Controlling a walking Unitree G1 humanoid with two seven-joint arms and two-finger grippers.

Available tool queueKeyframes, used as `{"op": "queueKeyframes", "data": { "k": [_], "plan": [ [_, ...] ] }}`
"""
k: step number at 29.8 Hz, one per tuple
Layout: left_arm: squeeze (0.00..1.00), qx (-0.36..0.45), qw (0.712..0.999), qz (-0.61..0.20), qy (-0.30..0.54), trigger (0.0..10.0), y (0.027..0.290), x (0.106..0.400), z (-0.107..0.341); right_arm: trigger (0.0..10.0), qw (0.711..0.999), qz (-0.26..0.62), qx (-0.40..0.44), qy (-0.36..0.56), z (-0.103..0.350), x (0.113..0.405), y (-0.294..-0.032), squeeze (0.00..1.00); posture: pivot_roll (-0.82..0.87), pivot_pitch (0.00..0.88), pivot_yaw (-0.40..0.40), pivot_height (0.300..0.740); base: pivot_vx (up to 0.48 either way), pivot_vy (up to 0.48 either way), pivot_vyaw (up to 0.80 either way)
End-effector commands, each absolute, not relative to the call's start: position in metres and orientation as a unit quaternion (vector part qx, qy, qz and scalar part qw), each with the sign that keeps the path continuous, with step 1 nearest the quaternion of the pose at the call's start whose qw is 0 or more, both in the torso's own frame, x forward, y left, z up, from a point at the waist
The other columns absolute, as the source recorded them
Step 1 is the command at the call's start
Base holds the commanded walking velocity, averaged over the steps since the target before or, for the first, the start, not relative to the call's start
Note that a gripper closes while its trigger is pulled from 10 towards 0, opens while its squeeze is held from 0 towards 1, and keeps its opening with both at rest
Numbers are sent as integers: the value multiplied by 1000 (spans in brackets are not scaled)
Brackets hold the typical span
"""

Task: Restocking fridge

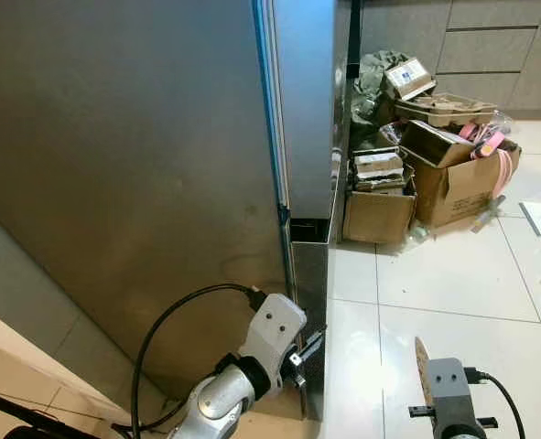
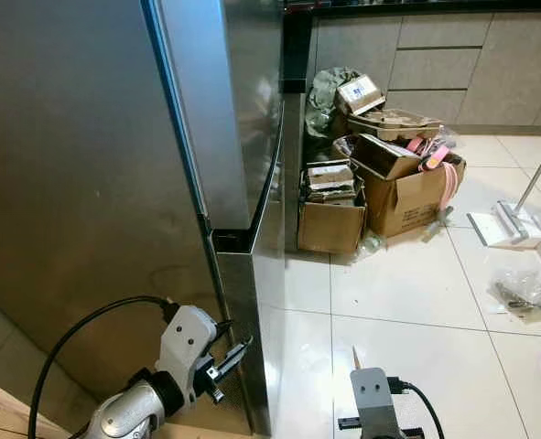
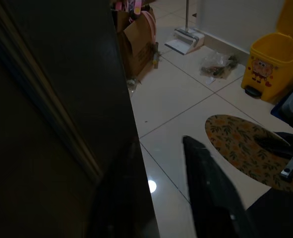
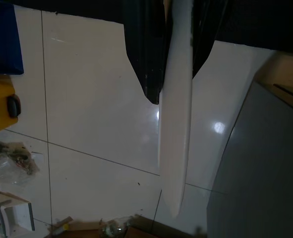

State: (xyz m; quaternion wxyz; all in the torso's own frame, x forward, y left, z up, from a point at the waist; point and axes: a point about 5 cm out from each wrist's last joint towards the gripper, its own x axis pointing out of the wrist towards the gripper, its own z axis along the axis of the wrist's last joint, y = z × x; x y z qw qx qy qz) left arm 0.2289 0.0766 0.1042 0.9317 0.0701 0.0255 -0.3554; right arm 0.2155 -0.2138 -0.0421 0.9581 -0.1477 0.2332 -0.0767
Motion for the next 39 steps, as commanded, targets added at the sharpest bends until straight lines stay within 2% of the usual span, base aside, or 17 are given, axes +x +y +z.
{"op": "queueKeyframes", "data": {
  "k": [1, 16, 17, 21, 22, 37, 38, 39],
  "plan": [
    [0, 75, 932, -353, 26, 0, 79, 227, 105, 10000, 956, -76, -146, 245, -46, 211, -213, 0, -87, 56, 81, 737, 0, 0, 0],
    [0, 65, 934, -352, 23, 0, 71, 228, 107, 10000, 954, -77, -147, 249, -47, 209, -214, 0, -97, 46, 84, 737, 0, 0, 0],
    [0, 63, 935, -349, 24, 10000, 71, 228, 107, 10000, 954, -77, -147, 250, -48, 209, -214, 0, -97, 47, 84, 737, 0, 0, 0],
    [0, 41, 937, -345, 32, 10000, 71, 230, 108, 10000, 953, -77, -148, 252, -48, 208, -215, 0, -101, 46, 86, 737, 0, 0, 0],
    [1000, 43, 939, -341, 31, 10000, 72, 230, 108, 10000, 953, -77, -149, 252, -48, 208, -215, 0, -100, 45, 86, 737, 0, 0, 0],
    [1000, 62, 949, -306, 34, 10000, 75, 236, 104, 10000, 951, -80, -150, 256, -49, 206, -216, 0, -124, 22, 97, 737, 0, 0, 0],
    [4, 61, 950, -303, 35, 10000, 75, 236, 104, 10000, 951, -80, -150, 257, -49, 206, -216, 0, -125, 20, 99, 737, 0, 0, 0],
    [0, 60, 951, -301, 37, 10000, 75, 236, 104, 10000, 951, -80, -150, 258, -50, 206, -216, 0, -129, 15, 105, 737, 0, 0, 0]
  ]
}}
